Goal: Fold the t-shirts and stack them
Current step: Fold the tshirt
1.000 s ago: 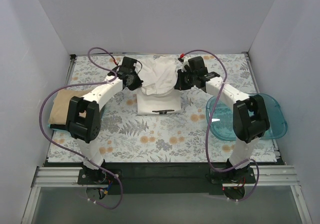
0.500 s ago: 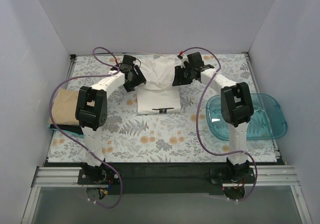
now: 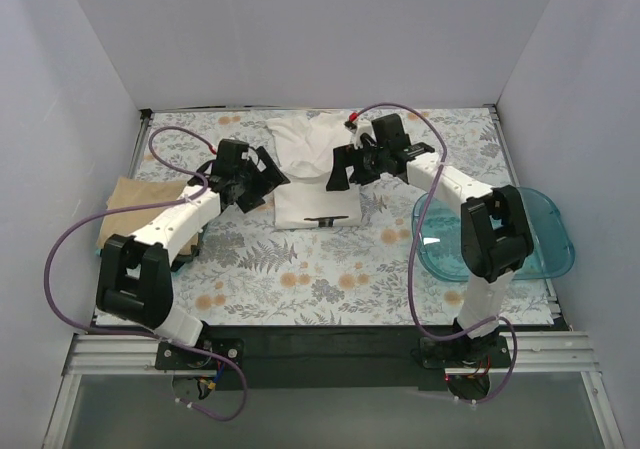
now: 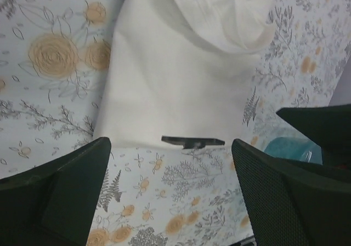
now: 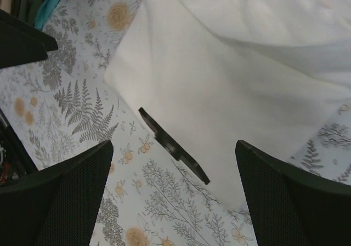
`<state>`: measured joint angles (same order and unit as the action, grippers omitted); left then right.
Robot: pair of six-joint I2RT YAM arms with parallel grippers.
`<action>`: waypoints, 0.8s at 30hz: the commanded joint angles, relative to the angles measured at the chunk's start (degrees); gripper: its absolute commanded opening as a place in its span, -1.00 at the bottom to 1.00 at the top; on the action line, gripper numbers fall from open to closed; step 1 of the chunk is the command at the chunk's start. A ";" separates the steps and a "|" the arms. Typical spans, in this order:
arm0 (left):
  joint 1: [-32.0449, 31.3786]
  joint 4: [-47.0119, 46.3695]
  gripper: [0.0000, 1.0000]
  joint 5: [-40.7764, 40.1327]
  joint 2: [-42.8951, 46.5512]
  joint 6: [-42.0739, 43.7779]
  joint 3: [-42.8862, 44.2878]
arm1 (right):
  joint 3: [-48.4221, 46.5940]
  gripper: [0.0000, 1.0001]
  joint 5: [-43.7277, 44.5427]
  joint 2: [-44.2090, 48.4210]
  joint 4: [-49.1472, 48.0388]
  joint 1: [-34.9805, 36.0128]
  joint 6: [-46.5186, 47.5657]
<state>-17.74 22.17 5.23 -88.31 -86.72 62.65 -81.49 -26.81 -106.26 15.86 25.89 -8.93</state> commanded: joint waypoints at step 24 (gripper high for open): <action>-1.77 3.84 0.91 -2.25 18.97 -4.69 -20.82 | -42.26 0.97 -2.11 -33.68 -9.00 2.06 -9.71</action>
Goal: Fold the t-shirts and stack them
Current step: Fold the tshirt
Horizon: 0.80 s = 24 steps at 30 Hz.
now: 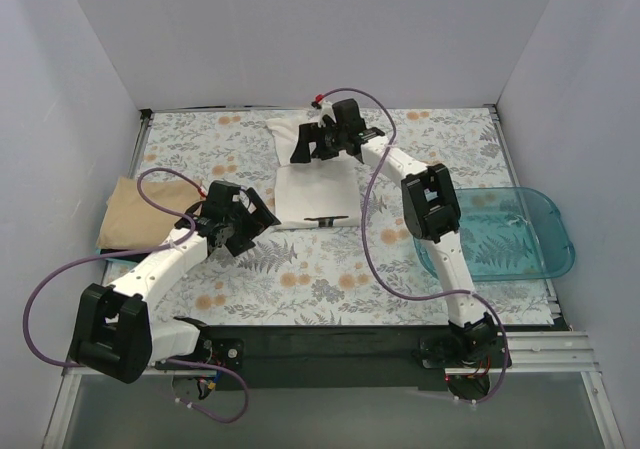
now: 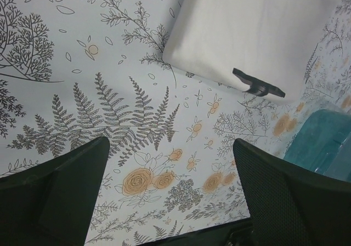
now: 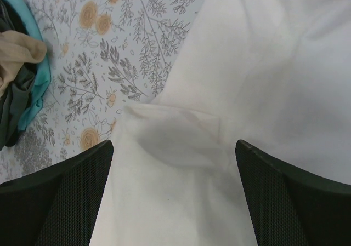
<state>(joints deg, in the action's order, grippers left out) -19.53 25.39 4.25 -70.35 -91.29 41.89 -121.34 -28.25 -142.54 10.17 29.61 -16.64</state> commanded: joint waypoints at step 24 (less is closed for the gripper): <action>0.11 -11.85 -0.22 3.31 -24.48 0.23 7.68 | 73.35 0.81 11.99 55.97 -12.37 -2.54 -2.07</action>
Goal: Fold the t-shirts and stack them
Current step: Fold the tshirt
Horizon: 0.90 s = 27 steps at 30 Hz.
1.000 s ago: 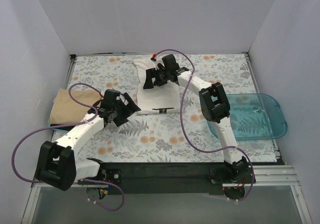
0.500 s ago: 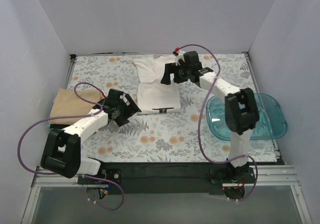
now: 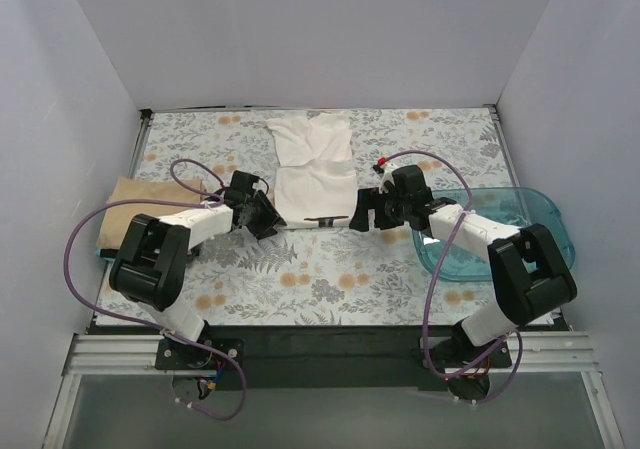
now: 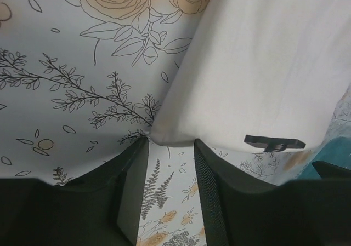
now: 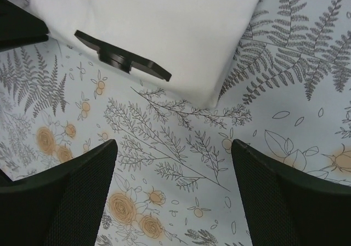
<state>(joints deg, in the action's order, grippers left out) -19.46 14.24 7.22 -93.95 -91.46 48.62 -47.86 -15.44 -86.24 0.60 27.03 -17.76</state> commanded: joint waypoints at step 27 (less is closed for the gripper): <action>-0.31 -0.71 -1.00 -2.83 0.61 -0.30 -3.53 | -4.89 -0.97 -7.05 -16.78 -8.25 0.48 4.05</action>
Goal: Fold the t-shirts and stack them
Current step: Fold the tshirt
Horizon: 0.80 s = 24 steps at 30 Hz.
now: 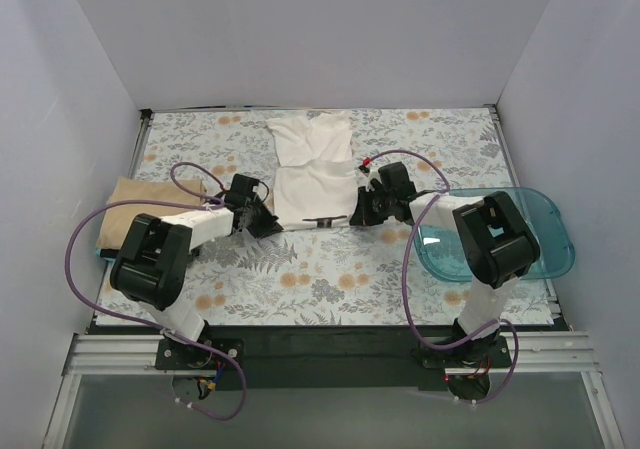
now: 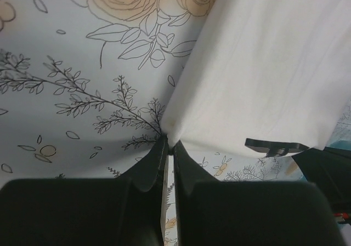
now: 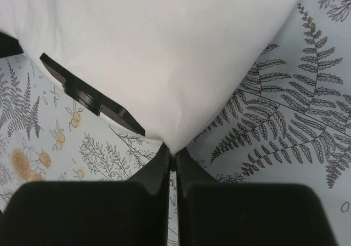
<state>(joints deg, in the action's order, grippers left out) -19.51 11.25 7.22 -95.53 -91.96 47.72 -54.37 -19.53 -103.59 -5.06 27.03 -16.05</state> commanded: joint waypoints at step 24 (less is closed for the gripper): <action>-23.56 37.08 -1.00 -15.75 60.09 -27.39 -28.74 | 39.95 -0.97 16.36 49.00 1.28 31.05 -20.94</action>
<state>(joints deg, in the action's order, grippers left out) -42.72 38.89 -5.30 -39.18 -112.51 20.23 -15.64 -8.91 -57.89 -6.00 54.13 -30.68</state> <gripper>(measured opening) 0.026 0.031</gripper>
